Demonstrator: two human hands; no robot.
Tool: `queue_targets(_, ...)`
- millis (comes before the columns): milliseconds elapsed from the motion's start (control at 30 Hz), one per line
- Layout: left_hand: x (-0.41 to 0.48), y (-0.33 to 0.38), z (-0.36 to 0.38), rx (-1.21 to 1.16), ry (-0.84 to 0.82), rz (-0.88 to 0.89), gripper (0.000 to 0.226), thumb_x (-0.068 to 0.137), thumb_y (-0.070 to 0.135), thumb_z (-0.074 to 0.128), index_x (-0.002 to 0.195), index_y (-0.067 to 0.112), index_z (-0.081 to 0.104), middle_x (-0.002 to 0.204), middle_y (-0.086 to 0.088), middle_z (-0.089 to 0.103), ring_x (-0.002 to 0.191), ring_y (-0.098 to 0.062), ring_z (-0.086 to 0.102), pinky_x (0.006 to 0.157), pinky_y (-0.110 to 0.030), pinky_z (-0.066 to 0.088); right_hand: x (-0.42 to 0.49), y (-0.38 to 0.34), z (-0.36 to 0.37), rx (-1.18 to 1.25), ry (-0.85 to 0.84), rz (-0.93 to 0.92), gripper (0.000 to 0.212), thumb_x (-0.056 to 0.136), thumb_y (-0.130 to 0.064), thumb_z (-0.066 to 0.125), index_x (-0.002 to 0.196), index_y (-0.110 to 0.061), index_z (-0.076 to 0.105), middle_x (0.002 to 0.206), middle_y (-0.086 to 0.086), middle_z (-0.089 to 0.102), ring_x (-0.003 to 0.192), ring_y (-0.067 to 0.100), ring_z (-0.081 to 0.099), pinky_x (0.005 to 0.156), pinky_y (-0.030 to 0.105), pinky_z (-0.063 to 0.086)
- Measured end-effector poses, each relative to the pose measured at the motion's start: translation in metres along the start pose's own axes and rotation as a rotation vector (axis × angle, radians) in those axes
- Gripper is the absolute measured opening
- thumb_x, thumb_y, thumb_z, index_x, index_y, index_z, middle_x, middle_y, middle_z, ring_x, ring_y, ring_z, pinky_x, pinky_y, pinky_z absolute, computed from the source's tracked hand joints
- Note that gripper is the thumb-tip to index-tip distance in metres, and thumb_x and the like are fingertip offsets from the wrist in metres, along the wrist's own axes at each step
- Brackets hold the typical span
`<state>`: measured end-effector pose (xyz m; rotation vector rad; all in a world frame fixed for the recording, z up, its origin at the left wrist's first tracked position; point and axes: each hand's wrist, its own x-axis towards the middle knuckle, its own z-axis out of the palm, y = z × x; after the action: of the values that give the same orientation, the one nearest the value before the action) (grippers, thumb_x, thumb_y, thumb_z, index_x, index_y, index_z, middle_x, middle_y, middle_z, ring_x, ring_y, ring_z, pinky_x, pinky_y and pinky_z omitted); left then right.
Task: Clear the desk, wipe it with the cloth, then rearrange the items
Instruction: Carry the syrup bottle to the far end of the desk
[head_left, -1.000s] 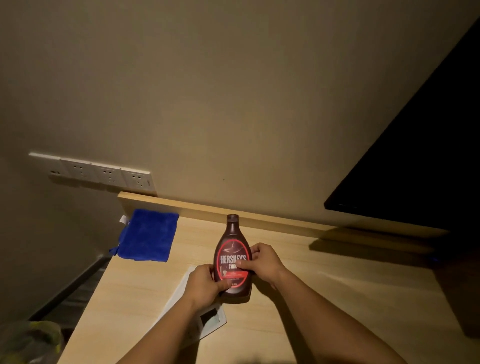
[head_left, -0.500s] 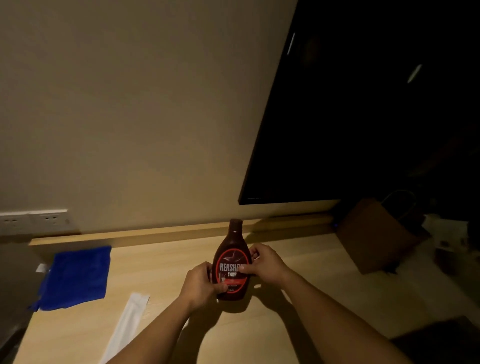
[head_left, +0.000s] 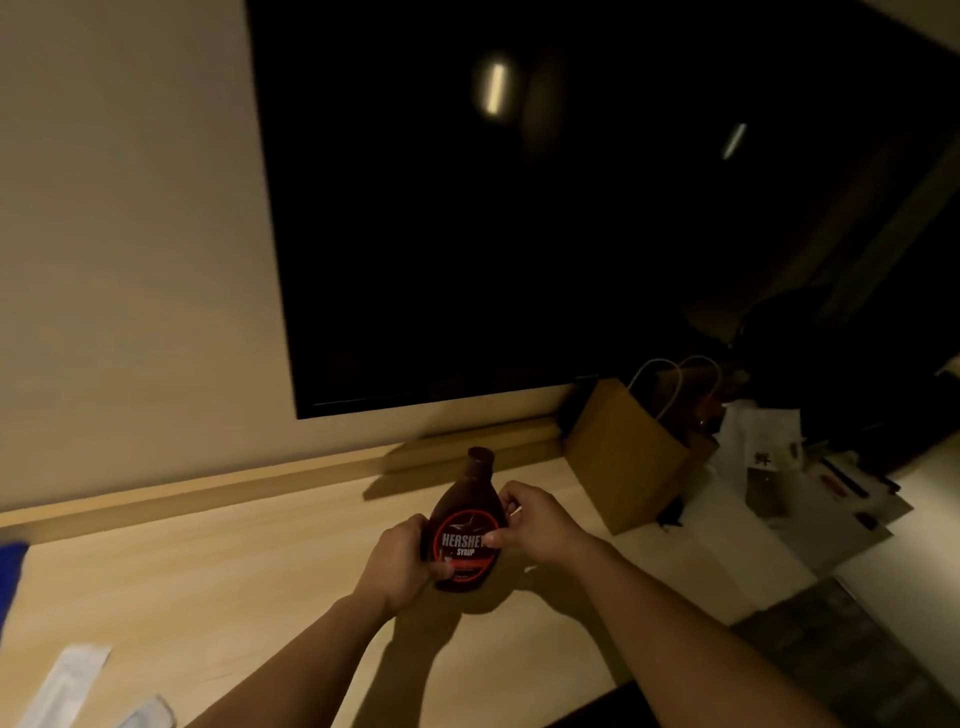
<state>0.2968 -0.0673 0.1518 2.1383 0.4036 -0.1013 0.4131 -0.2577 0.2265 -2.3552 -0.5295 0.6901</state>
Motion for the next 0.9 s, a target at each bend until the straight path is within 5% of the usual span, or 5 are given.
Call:
queue_targets(200,0.052,0.049,0.066,-0.032,0.115,-0.009,0.045,0.079,0.026,0.090,0.111,0.022,0.059,0.107,0.005,0.070,0.096,-0.015,0.066,0.079,-0.027,0.054,0.040,0.057,-0.064,-0.033,-0.003,-0.077,0.038,0.080,-0.011,0.088,0.092,-0.023,0.055,0.104,0.001,0.069,0.092,0.014,0.070,0.073,0.025,0.055)
queue_targets(400,0.112,0.065,0.115,-0.070,0.201,-0.033,0.038,0.083,0.020,0.087,0.106,0.027,0.057,0.098,0.015,0.064,0.087,-0.005,0.061,0.067,-0.014,0.041,0.095,0.106,-0.093,-0.078,0.029,-0.124,0.042,0.077,-0.013,0.090,0.105,-0.016,0.059,0.107,-0.002,0.070,0.103,0.019,0.066,0.089,0.045,0.058)
queue_targets(900,0.175,0.020,0.146,-0.053,0.251,-0.097,0.022,0.098,0.022,0.073,0.106,0.032,0.055,0.107,0.009,0.064,0.100,-0.006,0.062,0.082,-0.019,0.049,0.160,0.151,-0.059,-0.107,0.054,-0.153,0.037,0.083,-0.014,0.085,0.105,-0.029,0.059,0.110,-0.008,0.068,0.104,0.014,0.064,0.088,0.036,0.056)
